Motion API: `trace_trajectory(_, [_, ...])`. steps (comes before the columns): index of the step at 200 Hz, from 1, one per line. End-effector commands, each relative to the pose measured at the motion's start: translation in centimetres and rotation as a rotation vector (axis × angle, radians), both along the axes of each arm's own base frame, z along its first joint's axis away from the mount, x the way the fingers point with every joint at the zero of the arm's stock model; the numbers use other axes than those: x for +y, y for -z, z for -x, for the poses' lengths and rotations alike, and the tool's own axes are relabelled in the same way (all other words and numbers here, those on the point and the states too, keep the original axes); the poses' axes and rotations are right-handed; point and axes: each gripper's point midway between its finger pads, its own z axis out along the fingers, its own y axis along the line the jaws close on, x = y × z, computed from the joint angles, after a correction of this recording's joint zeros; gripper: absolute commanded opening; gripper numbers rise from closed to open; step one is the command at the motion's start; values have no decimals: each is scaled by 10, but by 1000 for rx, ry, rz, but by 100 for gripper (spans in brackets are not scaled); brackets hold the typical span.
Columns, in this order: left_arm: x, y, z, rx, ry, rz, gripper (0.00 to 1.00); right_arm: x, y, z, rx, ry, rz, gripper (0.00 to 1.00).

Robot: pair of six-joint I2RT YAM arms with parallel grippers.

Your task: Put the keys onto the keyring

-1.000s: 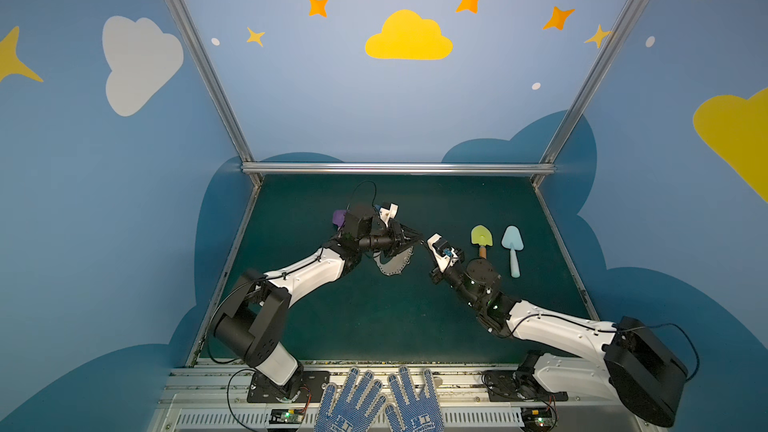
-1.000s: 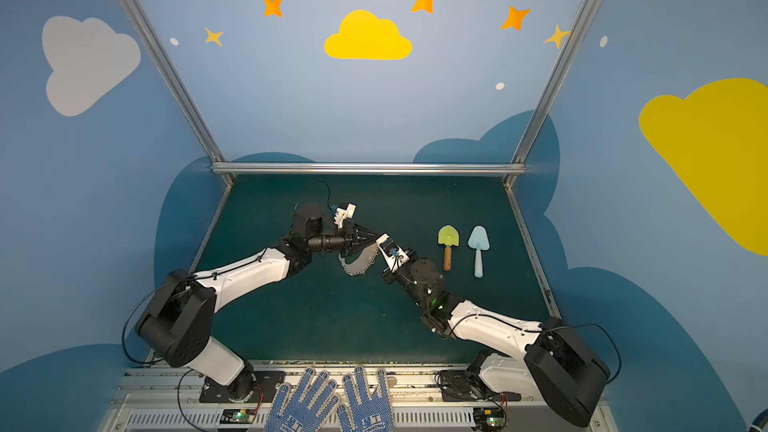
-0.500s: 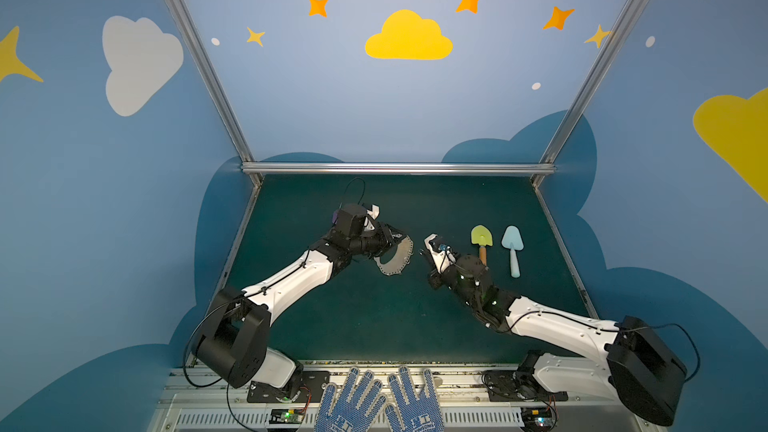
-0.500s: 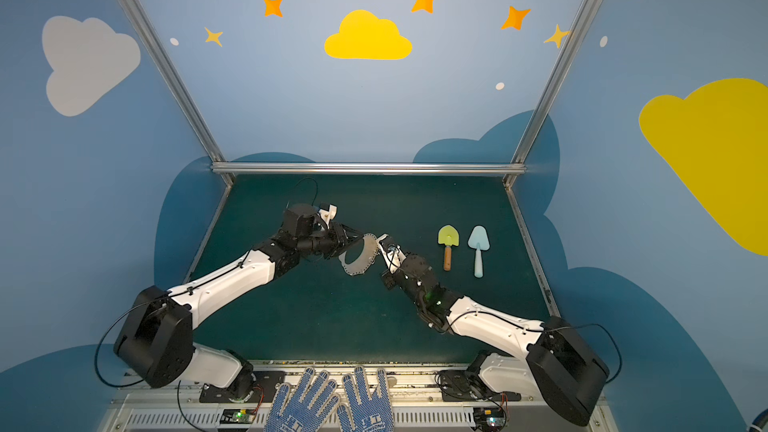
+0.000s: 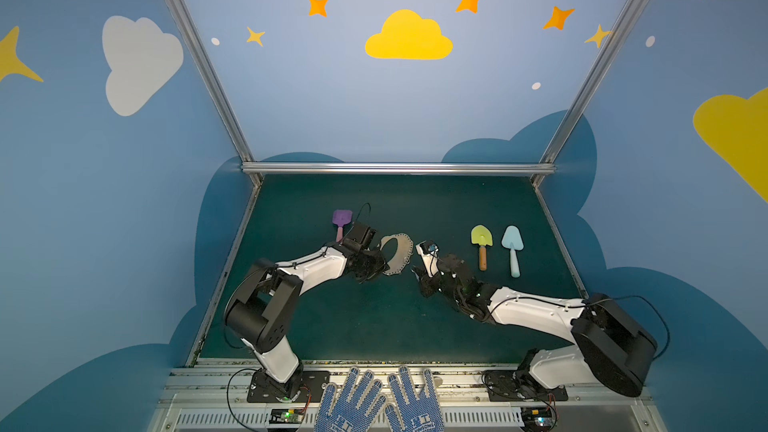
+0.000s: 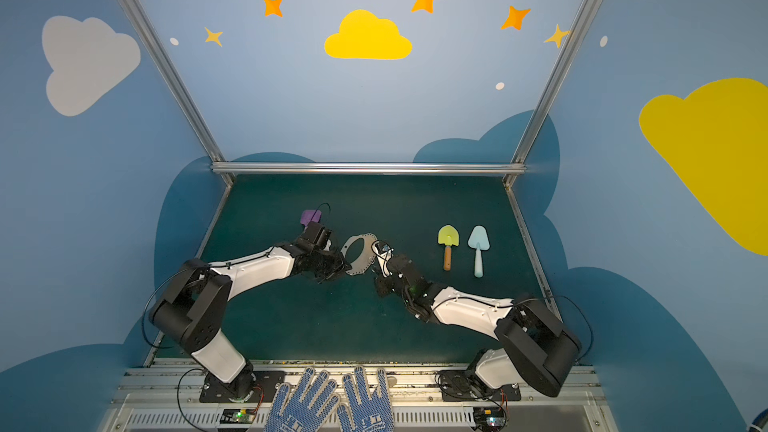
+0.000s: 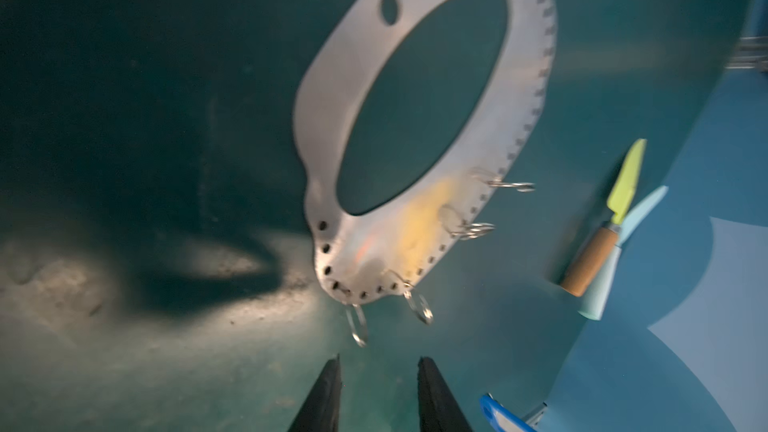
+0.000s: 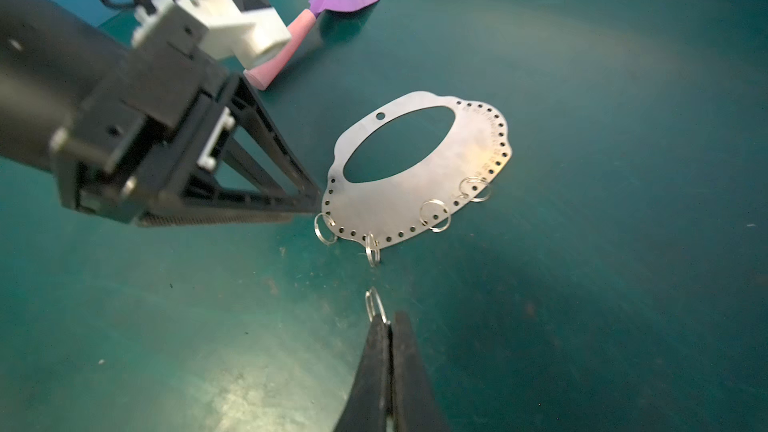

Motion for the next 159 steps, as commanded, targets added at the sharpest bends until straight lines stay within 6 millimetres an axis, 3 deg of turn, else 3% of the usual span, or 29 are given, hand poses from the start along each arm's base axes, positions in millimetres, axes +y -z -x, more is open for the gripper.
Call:
trace_trajectory(1, [4,8,-2,27,-20,-30,30,12,-4,2,39,-12,-58,0])
trace_trajectory(94, [2,21,-13,9,-21,-37,22,20,4,5,86,-27,-67,0])
trace_trajectory(140, [0,21,-23,-13,-30,-16,4,42,21,7,204,-74,-64,0])
trace_trajectory(159, [-2,16,-25,-26,-33,-3,4,46,31,7,247,-70,-58,0])
